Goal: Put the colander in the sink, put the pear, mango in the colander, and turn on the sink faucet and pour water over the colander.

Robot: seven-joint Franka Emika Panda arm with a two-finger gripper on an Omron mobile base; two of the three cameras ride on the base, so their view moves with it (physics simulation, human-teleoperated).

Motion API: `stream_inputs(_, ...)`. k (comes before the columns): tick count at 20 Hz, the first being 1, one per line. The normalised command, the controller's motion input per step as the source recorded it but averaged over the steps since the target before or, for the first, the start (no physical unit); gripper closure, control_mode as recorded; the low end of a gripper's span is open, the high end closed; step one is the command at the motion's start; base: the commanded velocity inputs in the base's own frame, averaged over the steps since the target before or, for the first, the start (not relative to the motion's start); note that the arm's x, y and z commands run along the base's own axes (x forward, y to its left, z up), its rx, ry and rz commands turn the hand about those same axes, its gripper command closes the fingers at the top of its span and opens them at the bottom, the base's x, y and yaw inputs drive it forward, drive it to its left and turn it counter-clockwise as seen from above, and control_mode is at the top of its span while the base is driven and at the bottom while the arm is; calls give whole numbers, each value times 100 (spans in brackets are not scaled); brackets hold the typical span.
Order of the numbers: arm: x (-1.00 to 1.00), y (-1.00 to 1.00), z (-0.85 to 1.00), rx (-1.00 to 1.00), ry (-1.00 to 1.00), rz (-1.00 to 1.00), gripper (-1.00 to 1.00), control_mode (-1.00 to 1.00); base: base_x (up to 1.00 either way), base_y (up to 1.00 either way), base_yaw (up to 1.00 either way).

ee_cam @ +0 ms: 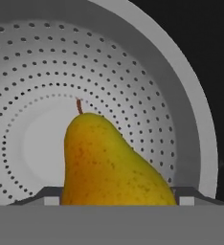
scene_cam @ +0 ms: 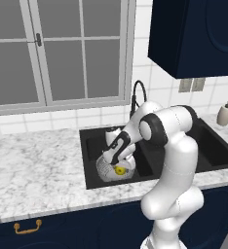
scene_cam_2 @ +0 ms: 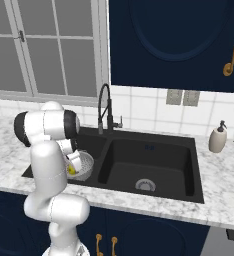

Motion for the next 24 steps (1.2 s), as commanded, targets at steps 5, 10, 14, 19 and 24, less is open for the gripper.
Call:
stream_inputs(5,7,0,0,0,0,0,-100,-100,0,0,0)
stream_inputs(10,0,-5,15,0,0,0,-100,-100,0,0,0)
stream_inputs(14,-1,-3,42,0,0,0,-100,-100,0,0,0)
stream_inputs(19,-37,-5,86,0,0,0,-100,-100,0,0,0)
stream_inputs(24,-69,-11,80,0,0,1,-100,-100,0,0,0)
